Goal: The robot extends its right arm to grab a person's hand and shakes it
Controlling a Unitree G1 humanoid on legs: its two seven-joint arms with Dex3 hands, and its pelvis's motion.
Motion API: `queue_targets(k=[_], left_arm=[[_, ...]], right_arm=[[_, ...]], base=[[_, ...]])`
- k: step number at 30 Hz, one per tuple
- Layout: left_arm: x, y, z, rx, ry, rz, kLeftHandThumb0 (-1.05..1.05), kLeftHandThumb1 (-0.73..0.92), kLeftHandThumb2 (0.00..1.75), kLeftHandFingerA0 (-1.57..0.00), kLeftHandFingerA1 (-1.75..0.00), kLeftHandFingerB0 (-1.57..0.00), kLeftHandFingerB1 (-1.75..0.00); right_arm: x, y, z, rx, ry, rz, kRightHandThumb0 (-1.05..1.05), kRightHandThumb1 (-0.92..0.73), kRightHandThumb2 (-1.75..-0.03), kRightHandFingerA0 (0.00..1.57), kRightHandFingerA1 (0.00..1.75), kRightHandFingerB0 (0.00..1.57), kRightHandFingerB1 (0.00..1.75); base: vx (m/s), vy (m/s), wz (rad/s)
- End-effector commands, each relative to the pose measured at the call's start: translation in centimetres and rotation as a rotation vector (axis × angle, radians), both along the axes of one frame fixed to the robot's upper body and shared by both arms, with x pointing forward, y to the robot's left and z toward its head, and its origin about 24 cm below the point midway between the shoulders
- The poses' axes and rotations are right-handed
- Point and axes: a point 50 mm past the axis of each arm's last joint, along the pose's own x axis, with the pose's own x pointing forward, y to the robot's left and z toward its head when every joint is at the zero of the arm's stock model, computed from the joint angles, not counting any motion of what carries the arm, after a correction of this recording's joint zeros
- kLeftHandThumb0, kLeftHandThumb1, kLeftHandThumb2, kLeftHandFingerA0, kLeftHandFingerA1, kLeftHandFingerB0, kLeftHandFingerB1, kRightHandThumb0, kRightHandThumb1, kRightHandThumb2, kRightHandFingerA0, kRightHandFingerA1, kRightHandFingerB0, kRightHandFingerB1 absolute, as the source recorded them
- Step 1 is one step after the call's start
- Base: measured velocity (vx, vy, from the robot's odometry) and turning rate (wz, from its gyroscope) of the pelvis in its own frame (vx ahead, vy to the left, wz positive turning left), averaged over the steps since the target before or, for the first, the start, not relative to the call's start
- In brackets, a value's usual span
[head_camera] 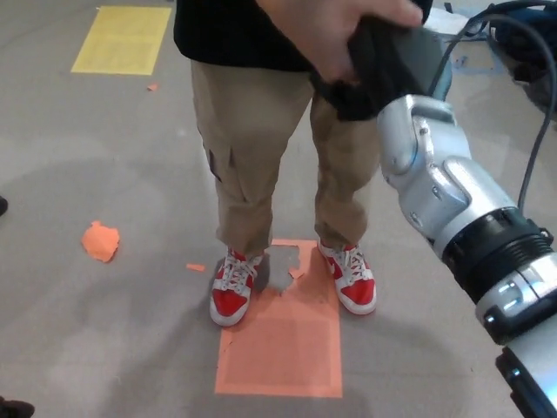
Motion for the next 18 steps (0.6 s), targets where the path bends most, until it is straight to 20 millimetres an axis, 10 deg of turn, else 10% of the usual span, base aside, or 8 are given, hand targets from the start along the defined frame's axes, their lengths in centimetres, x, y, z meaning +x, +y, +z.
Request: queue_targets(k=[1,3,5,6,8,12,16,18], left_arm=[[-0.4,0.8,0.5,0.020,-0.013,-0.003,-0.47,0.84,0.64,-0.42,-0.40,-0.32,-0.35],[-0.4,0.9,0.5,0.014,-0.014,0.004,-0.46,0.67,1.00,-0.36,-0.55,-0.20,-0.47],[-0.6,0.9,0.4,0.011,-0.008,0.009,-0.46,0.66,1.00,-0.36,-0.56,-0.20,-0.47],[-0.6,0.9,0.4,0.014,-0.006,0.007,-0.47,0.85,0.65,-0.40,-0.39,-0.29,-0.34],[-0.7,0.8,0.2,0.018,0.004,0.002,-0.48,0.85,0.65,-0.42,-0.41,-0.27,-0.33],[-1.3,0.6,-0.1,0.009,0.015,-0.013,-0.49,0.84,0.64,-0.40,-0.39,-0.27,-0.33],[-1.1,0.6,0.1,0.009,0.006,-0.016,-0.50,0.84,0.64,-0.39,-0.39,-0.28,-0.33],[-0.9,0.7,0.2,0.010,0.009,-0.016,-0.50,0.84,0.64,-0.40,-0.39,-0.27,-0.32]], right_arm=[[-3.4,-1.4,5.7,0.110,-0.203,0.022,-0.42,-0.83,-0.65,0.83,1.28,0.69,0.70],[-3.7,-1.5,6.4,0.122,-0.220,0.022,-0.38,-0.82,-0.68,0.78,1.65,0.64,1.04],[-3.4,-1.7,5.8,0.111,-0.206,0.015,-0.41,-0.78,-0.68,0.86,1.41,0.75,0.87],[-2.8,-1.9,4.9,0.099,-0.169,-0.003,-0.42,-0.76,-0.66,0.94,0.70,0.70,0.56],[-1.5,-2.4,2.3,0.070,-0.073,-0.041,-0.41,-0.63,-0.97,0.85,0.76,0.68,0.68],[0.2,-3.4,-5.2,0.012,0.223,-0.080,-0.39,-0.63,-0.99,0.73,0.71,0.56,0.63],[0.4,-3.7,-8.2,0.016,0.384,-0.102,-0.40,-0.63,-0.99,0.71,0.70,0.53,0.61],[0.0,-3.8,-10.7,0.000,0.490,-0.114,-0.42,-0.76,-0.62,0.80,0.57,0.67,0.51]], base=[[0.00,0.000,0.00],[0.00,0.000,0.00],[0.00,0.000,0.00],[0.00,0.000,0.00],[0.00,0.000,0.00],[0.00,0.000,0.00],[0.00,0.000,0.00],[0.00,0.000,0.00]])
